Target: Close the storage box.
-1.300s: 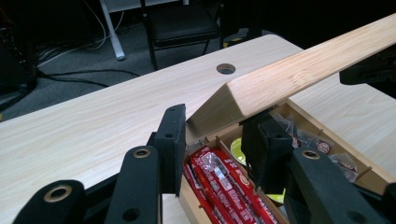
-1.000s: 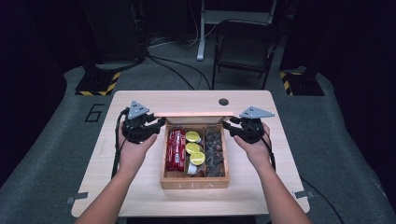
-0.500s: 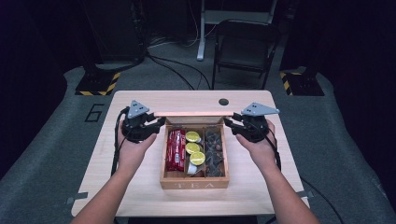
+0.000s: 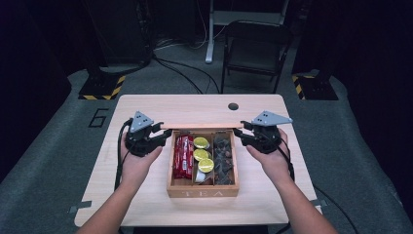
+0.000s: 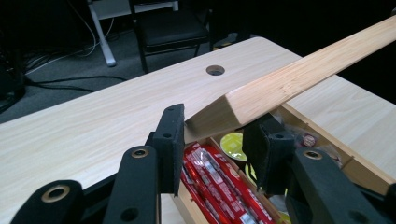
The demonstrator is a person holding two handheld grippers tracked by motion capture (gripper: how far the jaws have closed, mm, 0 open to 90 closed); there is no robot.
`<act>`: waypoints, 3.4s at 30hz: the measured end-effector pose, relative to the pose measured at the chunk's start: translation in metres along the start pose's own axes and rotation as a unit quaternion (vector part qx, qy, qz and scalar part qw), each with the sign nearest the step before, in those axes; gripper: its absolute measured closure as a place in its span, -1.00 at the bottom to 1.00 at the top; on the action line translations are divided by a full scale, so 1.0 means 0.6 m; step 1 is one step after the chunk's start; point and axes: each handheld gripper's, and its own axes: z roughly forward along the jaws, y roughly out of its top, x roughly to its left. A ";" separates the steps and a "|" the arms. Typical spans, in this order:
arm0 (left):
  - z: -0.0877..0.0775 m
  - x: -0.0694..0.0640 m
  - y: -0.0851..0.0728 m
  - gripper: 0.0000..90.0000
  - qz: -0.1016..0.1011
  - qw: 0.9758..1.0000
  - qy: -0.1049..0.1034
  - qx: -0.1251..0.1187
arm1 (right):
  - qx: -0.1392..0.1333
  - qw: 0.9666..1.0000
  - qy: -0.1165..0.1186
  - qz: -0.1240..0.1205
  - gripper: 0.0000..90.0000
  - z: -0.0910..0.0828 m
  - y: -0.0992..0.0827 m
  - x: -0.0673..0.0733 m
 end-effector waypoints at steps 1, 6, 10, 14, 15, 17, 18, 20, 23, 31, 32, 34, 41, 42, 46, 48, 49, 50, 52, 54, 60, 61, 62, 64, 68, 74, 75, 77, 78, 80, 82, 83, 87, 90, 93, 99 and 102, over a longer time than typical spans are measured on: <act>0.000 0.000 0.000 0.31 0.000 1.000 0.000 0.000 | 0.000 1.000 0.000 0.000 0.33 0.000 0.000 0.000; -0.009 -0.010 -0.021 0.31 0.007 1.000 -0.005 0.004 | -0.003 1.000 0.006 0.000 0.30 -0.006 -0.022 0.011; -0.014 -0.014 -0.035 0.29 0.011 1.000 -0.013 0.008 | -0.010 1.000 0.011 -0.004 0.29 -0.012 -0.043 0.020; -0.018 -0.017 -0.050 0.28 0.009 1.000 -0.021 0.008 | -0.001 1.000 0.011 -0.006 0.28 -0.017 -0.054 0.028; -0.019 -0.018 -0.055 0.28 0.005 1.000 -0.023 0.008 | -0.001 1.000 0.011 -0.006 0.28 -0.017 -0.054 0.028; -0.021 -0.018 -0.065 0.27 0.001 0.999 -0.030 0.013 | 0.003 1.000 0.012 -0.015 0.27 -0.020 -0.062 0.033; -0.023 -0.021 -0.076 0.25 0.000 0.999 -0.033 0.011 | 0.004 1.000 0.018 -0.017 0.26 -0.023 -0.070 0.036; -0.024 -0.025 -0.086 0.25 0.005 0.999 -0.033 0.013 | 0.010 1.000 0.016 -0.022 0.25 -0.026 -0.078 0.042; -0.025 -0.029 -0.094 0.25 0.007 0.999 -0.030 0.014 | 0.010 0.999 0.017 -0.025 0.25 -0.029 -0.085 0.047; -0.027 -0.034 -0.118 0.24 0.007 0.999 -0.041 0.023 | 0.004 0.999 0.023 -0.033 0.24 -0.041 -0.112 0.060; -0.027 -0.033 -0.120 0.24 0.001 0.999 -0.045 0.025 | 0.005 0.999 0.025 -0.033 0.24 -0.042 -0.114 0.062; -0.030 -0.035 -0.126 0.23 0.000 0.998 -0.048 0.026 | 0.003 0.999 0.029 -0.034 0.24 -0.047 -0.123 0.065; -0.037 -0.042 -0.132 0.24 0.016 0.998 -0.045 0.027 | -0.002 0.999 0.037 -0.032 0.24 -0.057 -0.132 0.071; -0.038 -0.043 -0.134 0.24 0.017 0.998 -0.044 0.029 | -0.001 0.999 0.037 -0.031 0.24 -0.058 -0.133 0.073; -0.037 -0.046 -0.150 0.24 0.018 0.998 -0.044 0.030 | 0.009 0.999 0.043 -0.032 0.25 -0.060 -0.141 0.075; -0.036 -0.048 -0.153 0.24 0.016 0.998 -0.044 0.029 | 0.017 0.998 0.045 -0.030 0.30 -0.061 -0.146 0.077; -0.036 -0.049 -0.157 0.24 0.018 0.998 -0.044 0.032 | 0.017 0.998 0.045 -0.030 0.30 -0.061 -0.146 0.077; -0.035 -0.050 -0.161 0.24 0.014 0.998 -0.045 0.033 | 0.020 0.998 0.049 -0.029 0.32 -0.061 -0.150 0.077; -0.033 -0.051 -0.168 0.24 0.014 0.998 -0.048 0.035 | 0.027 0.998 0.054 -0.028 0.36 -0.061 -0.160 0.078; -0.033 -0.050 -0.173 0.24 0.020 0.998 -0.052 0.038 | 0.033 0.998 0.053 -0.026 0.36 -0.061 -0.164 0.079; -0.030 -0.049 -0.193 0.22 0.017 0.997 -0.059 0.039 | 0.036 0.998 0.056 -0.016 0.37 -0.058 -0.178 0.084; -0.030 -0.050 -0.196 0.22 0.017 0.997 -0.060 0.041 | 0.040 0.997 0.060 -0.020 0.37 -0.059 -0.180 0.084; -0.030 -0.050 -0.197 0.22 0.016 0.997 -0.059 0.041 | 0.040 0.997 0.057 -0.021 0.37 -0.058 -0.182 0.085; -0.031 -0.050 -0.200 0.22 0.021 0.997 -0.061 0.041 | 0.039 0.997 0.057 -0.016 0.37 -0.058 -0.186 0.088; -0.029 -0.051 -0.208 0.22 0.024 0.996 -0.064 0.049 | 0.041 0.997 0.062 -0.015 0.37 -0.058 -0.195 0.090; -0.023 -0.058 -0.225 0.22 0.022 0.995 -0.067 0.069 | 0.028 0.997 0.064 -0.019 0.39 -0.057 -0.199 0.095; -0.023 -0.058 -0.225 0.22 0.022 0.995 -0.067 0.069 | 0.031 0.997 0.064 -0.023 0.37 -0.054 -0.201 0.095; -0.022 -0.059 -0.227 0.22 0.022 0.994 -0.070 0.075 | 0.036 0.997 0.063 -0.022 0.34 -0.051 -0.205 0.096; -0.022 -0.059 -0.228 0.22 0.023 0.995 -0.070 0.075 | 0.036 0.997 0.063 -0.022 0.34 -0.051 -0.205 0.096; -0.022 -0.059 -0.228 0.22 0.025 0.994 -0.070 0.076 | 0.038 0.997 0.065 -0.015 0.32 -0.049 -0.207 0.095; -0.021 -0.060 -0.230 0.22 0.019 0.994 -0.070 0.076 | 0.043 0.997 0.068 -0.013 0.28 -0.047 -0.211 0.094; -0.021 -0.060 -0.230 0.22 0.022 0.994 -0.072 0.079 | 0.043 0.997 0.068 -0.013 0.28 -0.047 -0.211 0.094; -0.021 -0.061 -0.231 0.22 0.019 0.994 -0.073 0.080 | 0.048 0.996 0.069 -0.011 0.28 -0.046 -0.214 0.094; -0.022 -0.060 -0.231 0.22 0.017 0.993 -0.076 0.083 | 0.048 0.996 0.070 -0.010 0.28 -0.046 -0.214 0.094; -0.022 -0.060 -0.231 0.22 0.018 0.993 -0.078 0.085 | 0.047 0.996 0.070 -0.013 0.28 -0.045 -0.215 0.093; -0.020 -0.061 -0.235 0.19 0.015 0.991 -0.088 0.099 | 0.054 0.996 0.071 -0.012 0.27 -0.042 -0.217 0.093; -0.014 -0.068 -0.240 0.10 0.014 0.989 -0.088 0.117 | 0.057 0.996 0.073 -0.006 0.24 -0.039 -0.218 0.092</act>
